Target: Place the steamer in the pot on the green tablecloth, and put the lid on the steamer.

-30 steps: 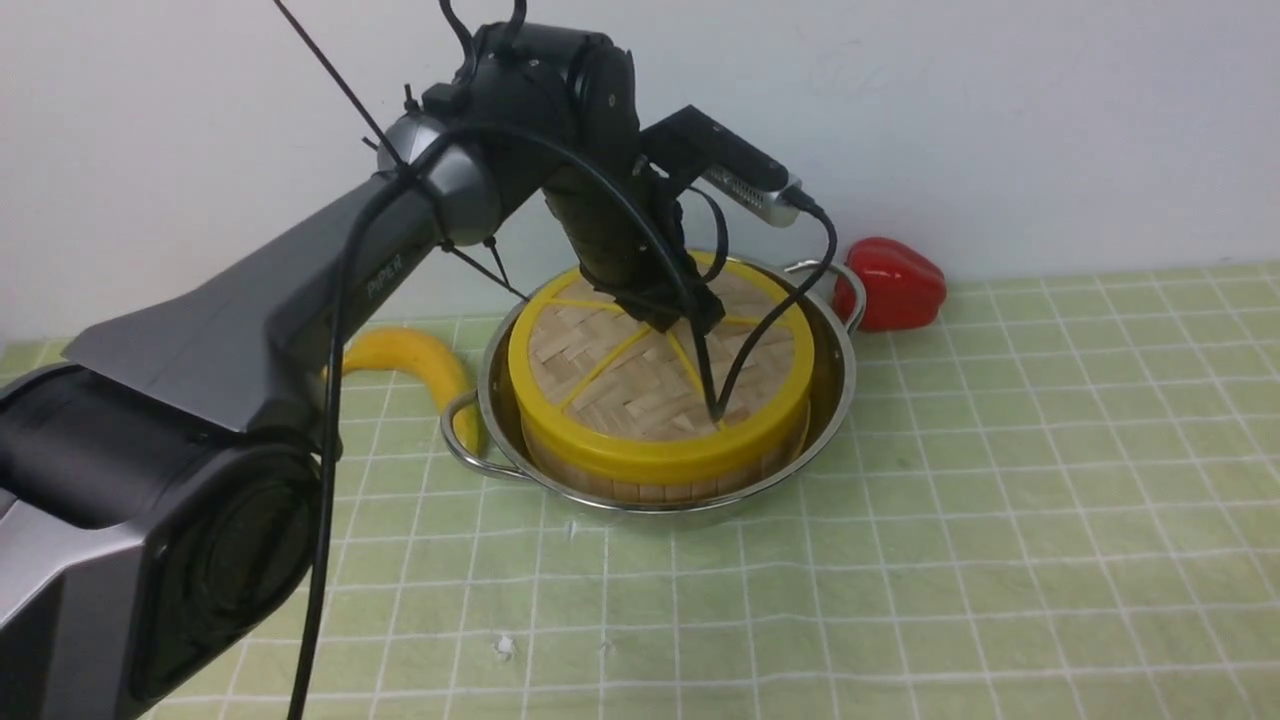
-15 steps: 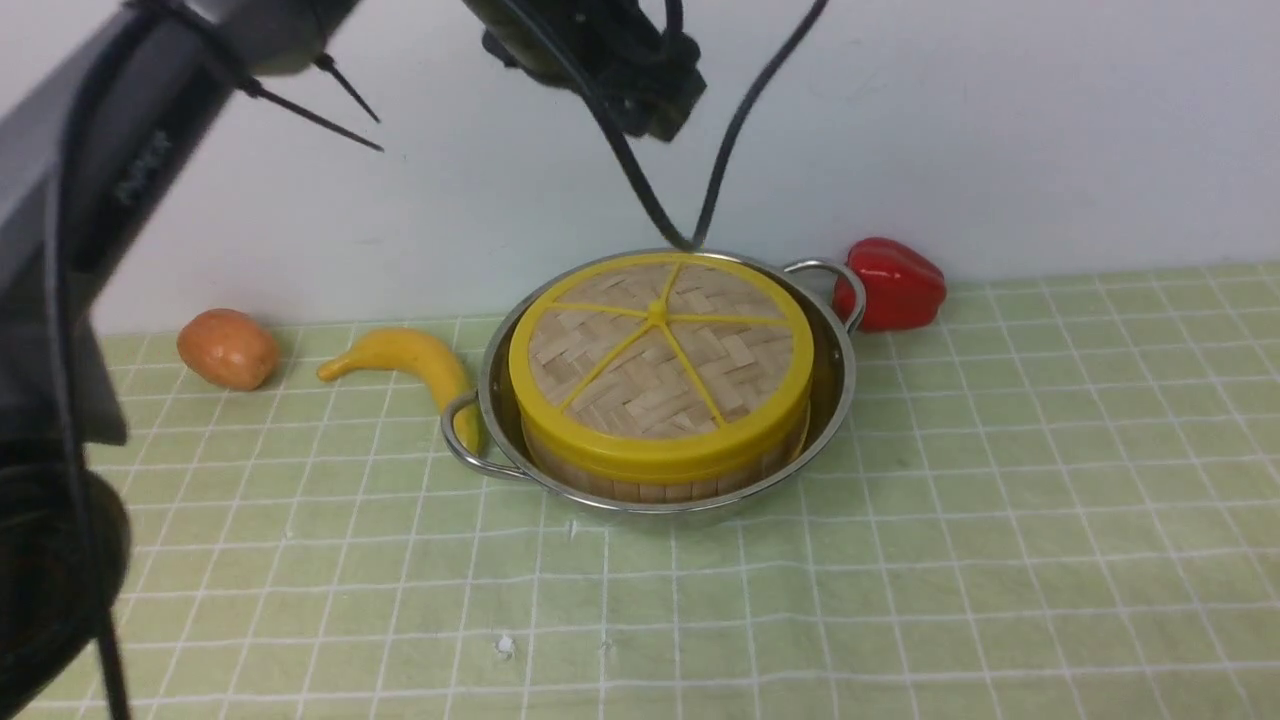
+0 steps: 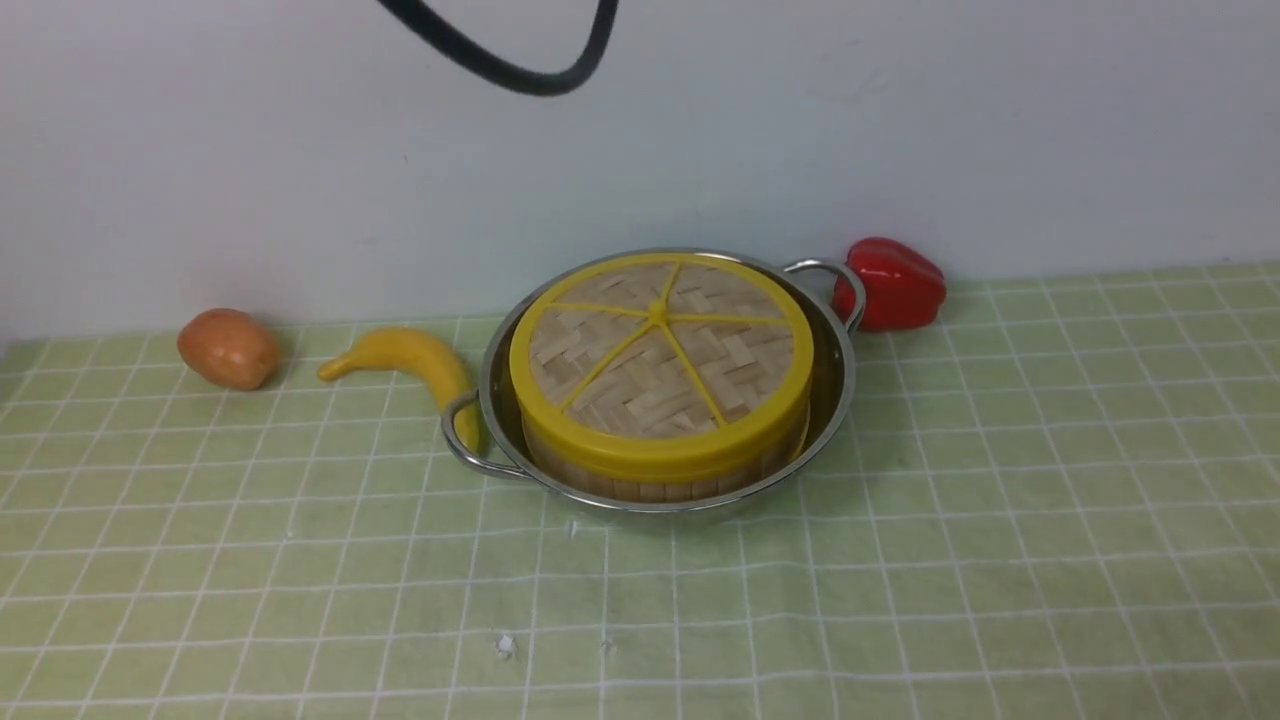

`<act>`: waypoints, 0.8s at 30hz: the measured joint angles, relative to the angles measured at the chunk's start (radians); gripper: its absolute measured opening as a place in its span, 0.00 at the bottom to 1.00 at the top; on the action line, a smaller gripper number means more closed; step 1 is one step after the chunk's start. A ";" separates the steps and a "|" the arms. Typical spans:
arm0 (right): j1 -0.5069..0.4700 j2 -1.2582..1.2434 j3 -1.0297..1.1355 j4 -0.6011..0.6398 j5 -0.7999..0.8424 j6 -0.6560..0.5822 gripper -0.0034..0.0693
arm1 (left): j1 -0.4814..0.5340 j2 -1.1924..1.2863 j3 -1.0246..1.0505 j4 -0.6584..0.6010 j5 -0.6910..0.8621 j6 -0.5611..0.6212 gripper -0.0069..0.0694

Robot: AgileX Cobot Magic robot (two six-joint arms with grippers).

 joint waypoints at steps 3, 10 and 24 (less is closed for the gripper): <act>0.000 0.000 0.000 0.000 0.000 0.000 0.38 | 0.000 0.010 0.007 0.000 0.002 -0.001 0.57; 0.000 0.000 0.000 0.000 0.000 0.000 0.38 | 0.000 -0.042 0.149 0.019 0.004 -0.011 0.44; 0.000 0.000 0.000 0.000 0.000 0.000 0.38 | 0.224 -0.929 1.418 -0.004 -0.592 -0.025 0.34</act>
